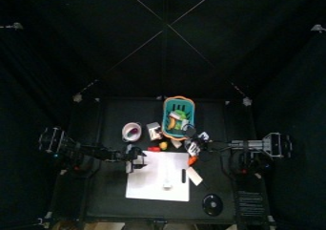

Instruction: Place piece of sushi in bowl

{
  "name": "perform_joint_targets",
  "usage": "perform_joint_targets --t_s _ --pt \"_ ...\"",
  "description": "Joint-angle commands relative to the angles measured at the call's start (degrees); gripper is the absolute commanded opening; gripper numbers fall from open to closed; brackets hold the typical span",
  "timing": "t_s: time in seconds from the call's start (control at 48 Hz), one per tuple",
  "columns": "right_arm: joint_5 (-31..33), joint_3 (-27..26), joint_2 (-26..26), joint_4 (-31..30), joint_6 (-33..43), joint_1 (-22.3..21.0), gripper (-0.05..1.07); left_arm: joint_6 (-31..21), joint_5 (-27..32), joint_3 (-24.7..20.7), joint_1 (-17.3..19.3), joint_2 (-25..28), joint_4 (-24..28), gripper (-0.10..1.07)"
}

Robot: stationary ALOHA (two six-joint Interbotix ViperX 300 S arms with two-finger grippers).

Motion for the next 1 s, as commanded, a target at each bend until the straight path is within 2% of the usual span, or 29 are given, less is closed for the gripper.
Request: perform_joint_targets --t_s 0.0,0.375,0.792,0.979 --pt "0.62 -0.97 -1.58 0.18 -0.09 0.09 0.74 0.00 -0.18 -0.62 0.00 -0.18 0.00 0.90" --pt "6.24 -1.58 -6.06 1.14 -0.09 4.66 0.74 0.00 -0.18 -0.70 0.00 -0.26 0.00 0.90" --pt "6.24 -1.41 -5.62 1.93 -0.18 7.47 0.73 0.00 -0.18 -0.70 0.00 -0.18 0.00 0.90" --pt "3.52 -2.20 -5.27 2.20 -0.26 11.25 0.72 0.18 -0.26 -0.88 -0.09 -0.18 0.00 0.90"
